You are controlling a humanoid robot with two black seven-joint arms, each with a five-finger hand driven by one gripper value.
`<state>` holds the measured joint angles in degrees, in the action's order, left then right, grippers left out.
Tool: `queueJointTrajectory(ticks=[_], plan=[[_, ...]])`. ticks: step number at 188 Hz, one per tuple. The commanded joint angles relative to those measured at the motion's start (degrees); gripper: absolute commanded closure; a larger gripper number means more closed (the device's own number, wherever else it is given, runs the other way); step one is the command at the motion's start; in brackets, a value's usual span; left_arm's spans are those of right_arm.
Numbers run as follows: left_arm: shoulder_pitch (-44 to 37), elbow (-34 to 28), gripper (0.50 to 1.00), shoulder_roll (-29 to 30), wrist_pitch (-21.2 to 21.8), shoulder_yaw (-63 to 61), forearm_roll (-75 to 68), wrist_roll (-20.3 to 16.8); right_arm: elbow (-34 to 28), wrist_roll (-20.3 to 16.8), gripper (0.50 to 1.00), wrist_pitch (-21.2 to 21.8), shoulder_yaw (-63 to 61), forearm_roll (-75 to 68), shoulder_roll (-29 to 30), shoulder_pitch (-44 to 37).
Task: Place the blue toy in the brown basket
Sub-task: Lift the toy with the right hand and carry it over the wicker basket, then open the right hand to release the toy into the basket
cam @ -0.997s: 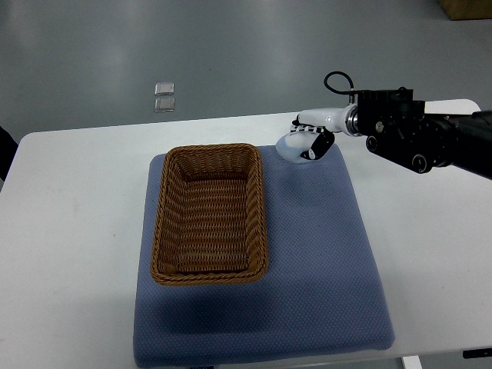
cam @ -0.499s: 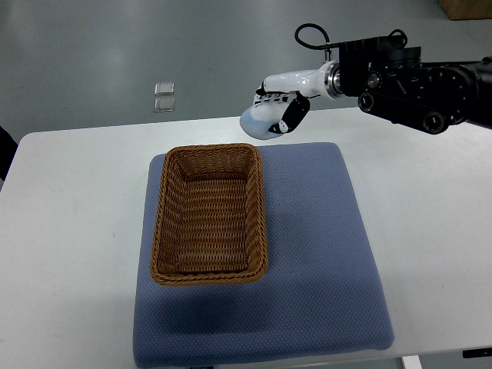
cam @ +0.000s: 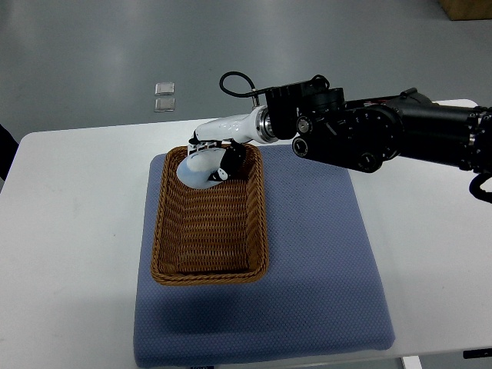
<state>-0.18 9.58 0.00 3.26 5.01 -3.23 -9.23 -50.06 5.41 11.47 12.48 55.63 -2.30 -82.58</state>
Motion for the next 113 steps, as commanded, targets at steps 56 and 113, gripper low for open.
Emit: queueJointTrajectory(ticks=[56, 113], plan=[[0.2, 0.1, 0.500, 0.0, 0.0, 0.0, 0.0, 0.0, 1.3, 0.1, 0.756, -3.5, 0.0, 0.4, 2.3, 5.8], [0.4, 0.0, 0.500, 0.0, 0.1, 0.0, 0.0, 0.0, 1.8, 0.1, 0.656, -3.0, -0.1, 0.4, 2.3, 6.9]])
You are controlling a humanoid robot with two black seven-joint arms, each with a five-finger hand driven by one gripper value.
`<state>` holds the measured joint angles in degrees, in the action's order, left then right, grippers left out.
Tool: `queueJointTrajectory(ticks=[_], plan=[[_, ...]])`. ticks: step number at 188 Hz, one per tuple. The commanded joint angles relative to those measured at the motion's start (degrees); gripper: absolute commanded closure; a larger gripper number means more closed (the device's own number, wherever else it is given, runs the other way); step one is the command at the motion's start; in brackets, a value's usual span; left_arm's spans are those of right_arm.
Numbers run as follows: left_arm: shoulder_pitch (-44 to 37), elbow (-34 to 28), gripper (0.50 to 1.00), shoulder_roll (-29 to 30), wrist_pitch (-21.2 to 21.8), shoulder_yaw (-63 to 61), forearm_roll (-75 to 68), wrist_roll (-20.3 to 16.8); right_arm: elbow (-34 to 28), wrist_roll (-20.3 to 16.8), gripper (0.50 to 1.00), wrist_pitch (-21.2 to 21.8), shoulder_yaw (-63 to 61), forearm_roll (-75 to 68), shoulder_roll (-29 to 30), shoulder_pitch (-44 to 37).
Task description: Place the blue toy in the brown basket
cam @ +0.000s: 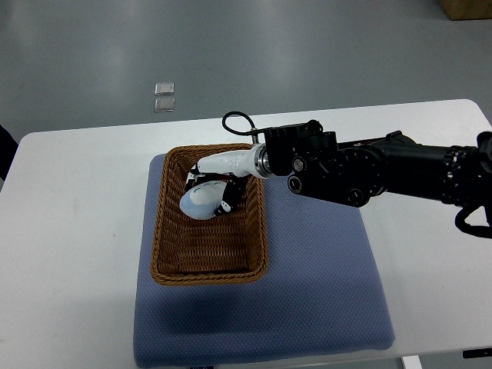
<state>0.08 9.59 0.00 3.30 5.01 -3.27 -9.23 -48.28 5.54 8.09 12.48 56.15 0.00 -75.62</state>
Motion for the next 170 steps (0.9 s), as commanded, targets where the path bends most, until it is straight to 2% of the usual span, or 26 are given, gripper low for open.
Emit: queueJointTrajectory(ticks=[1, 37, 47, 70, 104, 133, 170], plan=[[0.1, 0.0, 0.500, 0.0, 0.0, 0.0, 0.0, 0.0, 0.0, 0.0, 0.652, 0.3, -0.2, -0.2, 0.0, -0.1], [0.1, 0.0, 0.500, 0.0, 0.0, 0.0, 0.0, 0.0, -0.1, 0.3, 0.640, 0.9, -0.3, -0.4, 0.0, -0.8], [0.1, 0.0, 0.500, 0.0, 0.0, 0.0, 0.0, 0.0, -0.1, 0.3, 0.621, 0.9, -0.4, -0.5, 0.0, -1.1], [0.1, 0.0, 0.500, 0.0, 0.0, -0.1, 0.0, 0.0, -0.3, 0.9, 0.607, 2.1, -1.8, -0.9, -2.0, -3.5], [0.1, 0.1, 0.500, 0.0, 0.0, 0.0, -0.1, 0.0, -0.4, 1.1, 0.591, 7.6, -12.7, -0.9, -7.0, -3.9], [0.1, 0.1, 0.500, 0.0, 0.0, 0.0, -0.1, 0.0, -0.1, 1.1, 0.589, 8.1, -21.3, -2.5, -11.5, -2.9], [0.1, 0.2, 0.500, 0.0, 0.0, -0.1, -0.1, 0.0, 1.5, 1.1, 0.589, 7.5, -32.3, -13.8, -17.3, 3.9]])
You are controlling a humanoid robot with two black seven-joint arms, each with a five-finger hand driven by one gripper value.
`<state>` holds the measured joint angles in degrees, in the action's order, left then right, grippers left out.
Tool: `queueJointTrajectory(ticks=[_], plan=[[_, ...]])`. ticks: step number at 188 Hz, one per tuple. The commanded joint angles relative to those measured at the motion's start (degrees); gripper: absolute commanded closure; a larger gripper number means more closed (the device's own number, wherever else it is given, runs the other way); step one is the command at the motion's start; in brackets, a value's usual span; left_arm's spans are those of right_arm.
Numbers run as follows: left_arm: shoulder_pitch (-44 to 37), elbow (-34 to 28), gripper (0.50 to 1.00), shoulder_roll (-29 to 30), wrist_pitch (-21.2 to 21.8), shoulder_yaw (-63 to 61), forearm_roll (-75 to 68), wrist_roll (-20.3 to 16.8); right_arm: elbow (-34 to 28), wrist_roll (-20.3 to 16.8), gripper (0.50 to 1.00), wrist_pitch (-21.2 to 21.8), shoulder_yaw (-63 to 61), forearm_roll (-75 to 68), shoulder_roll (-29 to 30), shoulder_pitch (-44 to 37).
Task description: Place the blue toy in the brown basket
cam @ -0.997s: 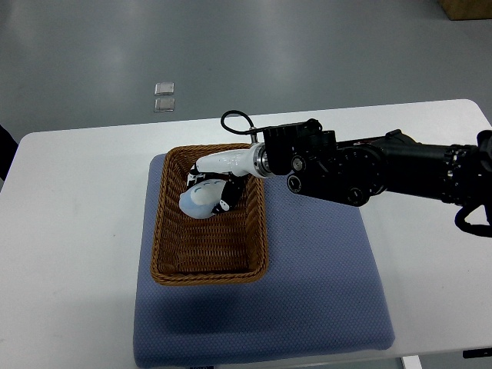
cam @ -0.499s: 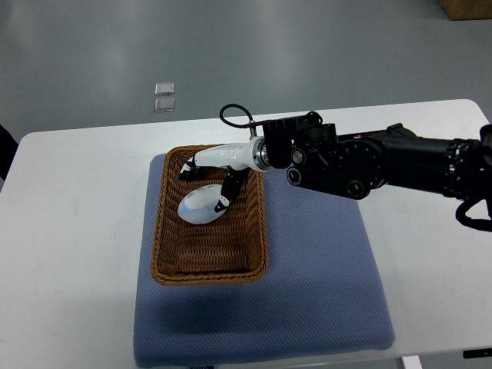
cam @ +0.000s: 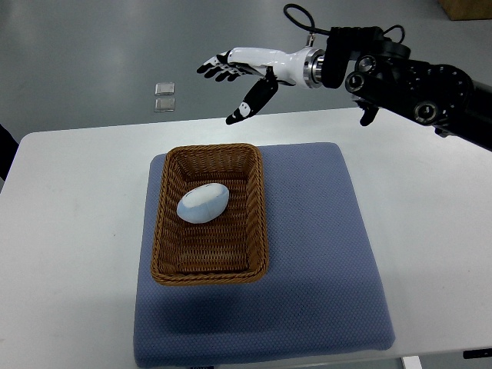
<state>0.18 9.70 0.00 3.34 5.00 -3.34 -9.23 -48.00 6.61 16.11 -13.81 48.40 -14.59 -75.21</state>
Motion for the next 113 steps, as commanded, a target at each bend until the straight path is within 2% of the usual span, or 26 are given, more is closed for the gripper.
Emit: queueJointTrajectory(ticks=[1, 35, 64, 113], plan=[[0.0, 0.1, 0.500, 0.0, -0.1, -0.1, 0.0, 0.0, 1.2, 0.1, 0.589, -0.6, -6.0, -6.0, -2.7, 3.5], [0.0, 0.1, 0.500, 0.0, -0.1, 0.0, 0.0, 0.0, 8.2, 0.5, 0.589, -0.7, -18.2, -14.7, -2.3, 10.8], [0.0, 0.1, 0.500, 0.0, -0.1, -0.2, 0.0, 0.0, 13.5, 6.0, 0.589, -0.6, -28.9, -22.4, -1.8, 18.1], [0.0, 0.1, 0.500, 0.0, -0.3, -0.3, 0.0, 0.0, 17.0, 7.0, 0.587, -0.6, -32.3, -38.3, 1.9, 25.7]])
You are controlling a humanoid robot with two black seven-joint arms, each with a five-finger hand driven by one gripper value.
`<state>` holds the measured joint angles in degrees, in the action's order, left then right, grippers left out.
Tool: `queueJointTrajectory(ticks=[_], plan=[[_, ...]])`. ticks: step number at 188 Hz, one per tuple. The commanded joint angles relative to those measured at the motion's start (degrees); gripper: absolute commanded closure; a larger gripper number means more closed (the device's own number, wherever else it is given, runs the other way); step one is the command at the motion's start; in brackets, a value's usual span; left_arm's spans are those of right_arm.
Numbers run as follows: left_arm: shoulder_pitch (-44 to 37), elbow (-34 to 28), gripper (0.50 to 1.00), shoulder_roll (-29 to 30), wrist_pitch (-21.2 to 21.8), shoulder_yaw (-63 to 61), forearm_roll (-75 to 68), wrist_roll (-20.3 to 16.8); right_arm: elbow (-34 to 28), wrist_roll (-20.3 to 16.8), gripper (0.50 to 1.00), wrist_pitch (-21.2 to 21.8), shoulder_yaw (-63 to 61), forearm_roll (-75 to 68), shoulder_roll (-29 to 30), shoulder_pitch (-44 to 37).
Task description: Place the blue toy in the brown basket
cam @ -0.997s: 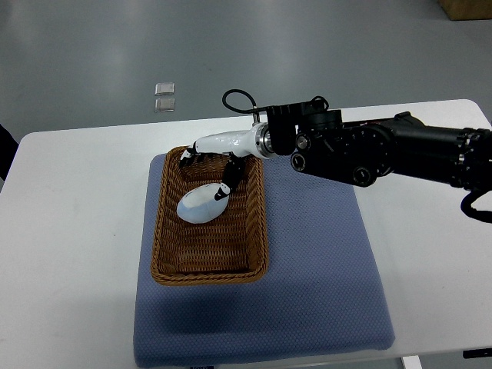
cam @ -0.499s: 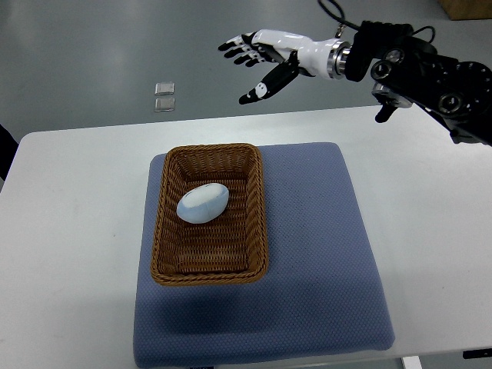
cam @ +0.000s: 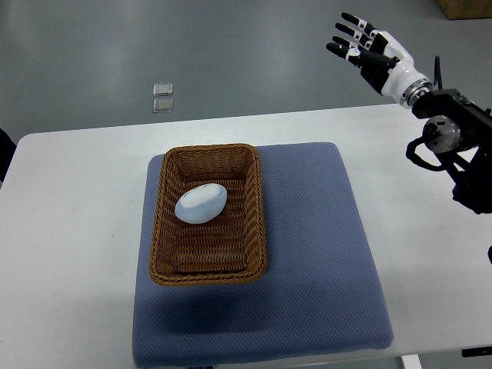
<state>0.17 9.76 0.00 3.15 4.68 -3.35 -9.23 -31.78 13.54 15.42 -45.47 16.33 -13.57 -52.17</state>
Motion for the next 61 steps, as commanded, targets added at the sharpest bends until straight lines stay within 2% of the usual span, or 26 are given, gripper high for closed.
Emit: queueJointTrajectory(ticks=[1, 61], plan=[[0.0, 0.1, 0.500, 0.0, -0.1, 0.0, 0.0, 0.0, 0.8, 0.1, 0.587, 0.0, -0.7, -6.2, 0.9, 2.7], [0.0, 0.0, 0.500, 0.0, -0.1, 0.0, 0.0, 0.0, 0.7, 0.2, 0.587, 0.9, -0.8, -10.5, 4.3, 6.6]])
